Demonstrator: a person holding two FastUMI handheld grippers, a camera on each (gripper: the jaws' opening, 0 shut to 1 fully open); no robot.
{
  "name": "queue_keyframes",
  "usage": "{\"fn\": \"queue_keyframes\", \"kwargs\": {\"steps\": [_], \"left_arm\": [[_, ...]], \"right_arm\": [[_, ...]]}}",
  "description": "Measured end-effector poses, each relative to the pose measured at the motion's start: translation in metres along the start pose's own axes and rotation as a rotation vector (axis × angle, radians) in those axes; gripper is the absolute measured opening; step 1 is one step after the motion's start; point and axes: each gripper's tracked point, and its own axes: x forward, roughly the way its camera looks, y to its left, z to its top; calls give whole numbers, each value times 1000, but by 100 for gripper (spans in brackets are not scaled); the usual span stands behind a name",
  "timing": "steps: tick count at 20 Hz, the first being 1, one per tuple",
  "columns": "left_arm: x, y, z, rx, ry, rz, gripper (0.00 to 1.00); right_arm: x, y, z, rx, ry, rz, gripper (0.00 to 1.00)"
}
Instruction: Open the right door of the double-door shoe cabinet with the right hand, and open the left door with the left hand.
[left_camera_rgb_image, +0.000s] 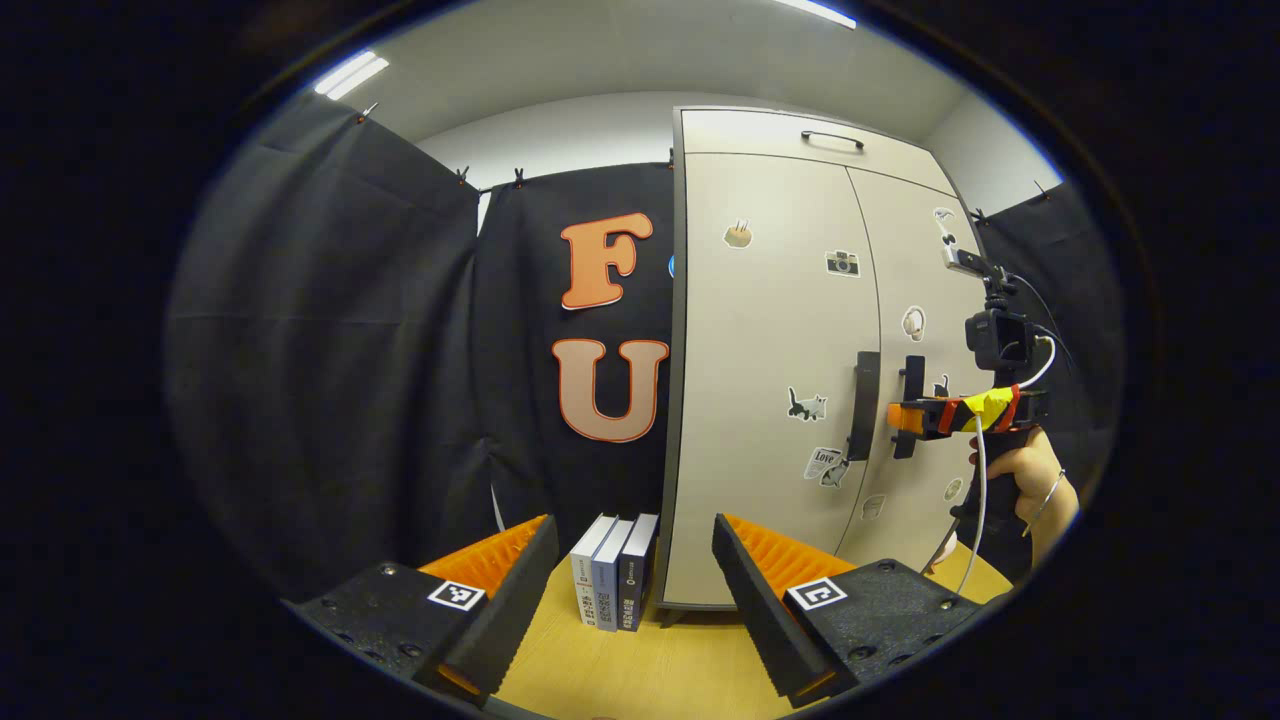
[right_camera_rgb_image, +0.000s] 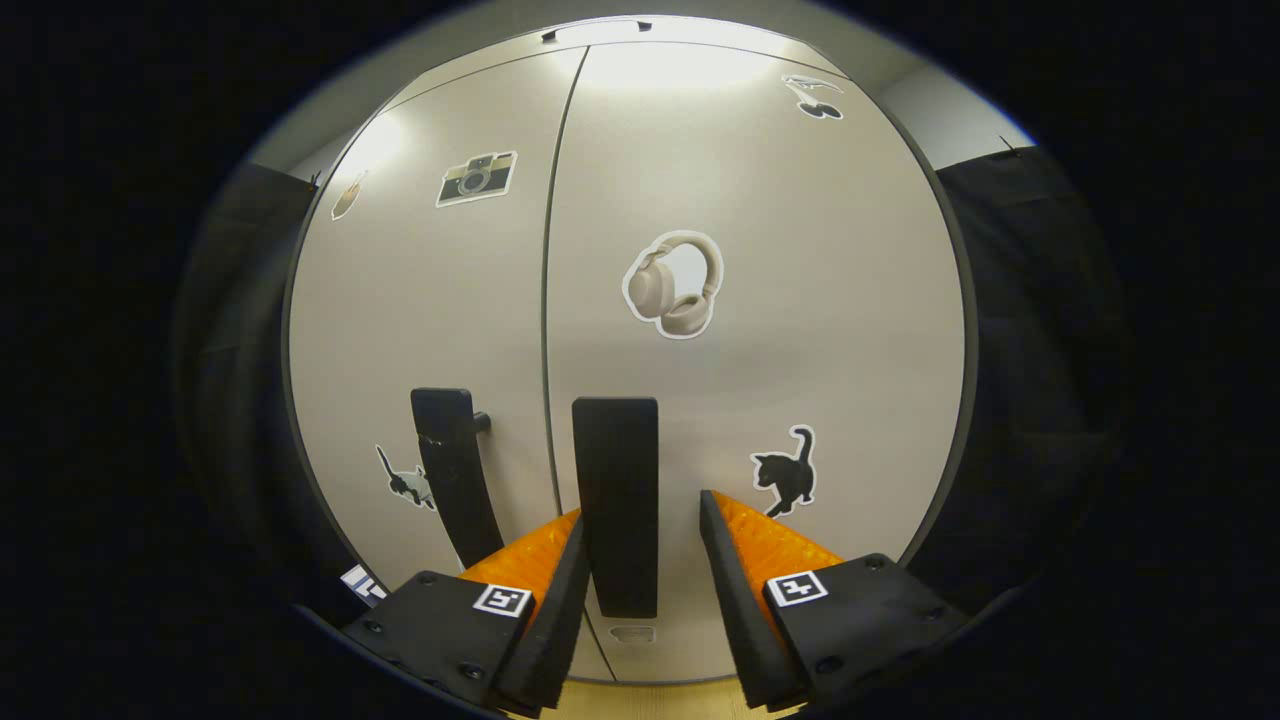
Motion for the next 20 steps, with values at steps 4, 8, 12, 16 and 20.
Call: {"fn": "queue_keyframes", "kwargs": {"steps": [4, 8, 12, 16, 20], "left_arm": [[-5, 4, 0, 25, -4, 16, 95], [-15, 3, -3, 1, 5, 16, 95], [-31, 7, -1, 11, 3, 32, 95], [-45, 0, 4, 8, -11, 26, 95], [-56, -11, 6, -12, -11, 1, 95]], "right_arm": [[0, 6, -2, -13, -19, 22, 56], [-4, 7, -4, -4, 0, 34, 38], [-17, 6, -5, -15, 13, 62, 38], [-35, 2, -4, 23, 19, 92, 32], [-49, -6, -5, 35, 28, 108, 22]]}}
